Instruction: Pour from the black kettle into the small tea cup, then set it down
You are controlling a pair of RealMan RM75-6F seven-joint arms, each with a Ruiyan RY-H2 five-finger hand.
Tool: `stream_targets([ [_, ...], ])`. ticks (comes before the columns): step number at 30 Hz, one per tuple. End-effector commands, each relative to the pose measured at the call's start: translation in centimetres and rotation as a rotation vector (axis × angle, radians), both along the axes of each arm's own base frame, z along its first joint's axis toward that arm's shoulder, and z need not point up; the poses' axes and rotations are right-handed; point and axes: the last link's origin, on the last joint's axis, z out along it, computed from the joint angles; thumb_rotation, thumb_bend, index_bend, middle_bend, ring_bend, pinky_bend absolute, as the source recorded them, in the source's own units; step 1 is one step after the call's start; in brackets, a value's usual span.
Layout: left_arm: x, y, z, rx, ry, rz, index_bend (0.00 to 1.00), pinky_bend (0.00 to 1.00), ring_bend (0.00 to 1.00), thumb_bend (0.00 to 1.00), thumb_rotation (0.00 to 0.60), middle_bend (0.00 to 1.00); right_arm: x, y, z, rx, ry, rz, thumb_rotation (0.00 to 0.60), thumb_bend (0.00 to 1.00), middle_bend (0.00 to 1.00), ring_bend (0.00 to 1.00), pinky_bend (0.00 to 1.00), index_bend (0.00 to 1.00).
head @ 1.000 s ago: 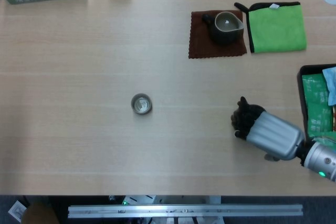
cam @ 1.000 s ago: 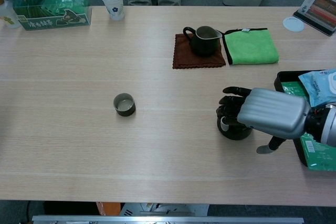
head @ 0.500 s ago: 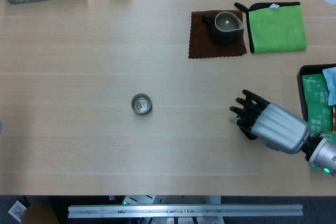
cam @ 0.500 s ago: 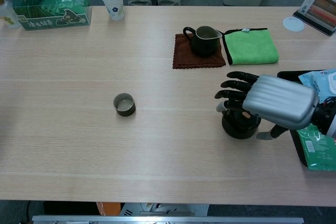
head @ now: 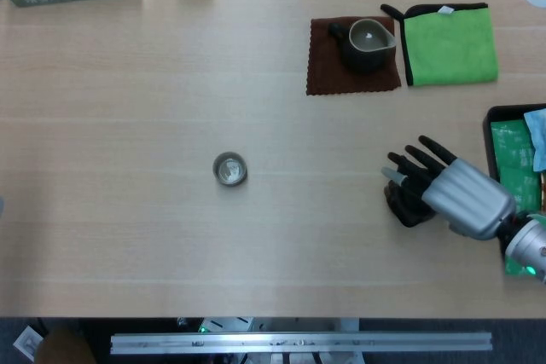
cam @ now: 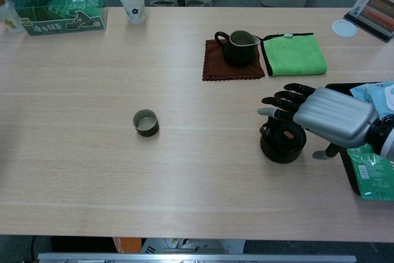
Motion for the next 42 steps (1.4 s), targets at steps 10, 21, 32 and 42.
stream_targets([
  [10,0.0,0.1,-0.2,-0.01,-0.003,-0.001,0.22,0.23,0.26,0.31,0.6,0.24,-0.7,-0.5,-1.3,-0.03,0.038,-0.064,0.6,0.0,0.0,0.0,0.0,0.0],
  [21,-0.2,-0.1,0.0,-0.007,-0.004,0.01,0.22,0.23,0.26,0.31,0.6,0.24,0.2,-2.0,-3.1,-0.051,0.049,-0.066,0.6,0.0,0.0,0.0,0.0,0.0],
  [32,-0.5,-0.1,0.1,-0.007,-0.004,0.016,0.22,0.23,0.26,0.31,0.6,0.24,1.2,-3.2,-4.4,-0.072,0.049,-0.07,0.6,0.0,0.0,0.0,0.0,0.0],
  [42,-0.7,-0.1,0.3,0.0,-0.003,0.024,0.22,0.23,0.26,0.31,0.6,0.24,3.1,-5.8,-5.0,-0.132,0.012,-0.075,0.6,0.0,0.0,0.0,0.0,0.0],
])
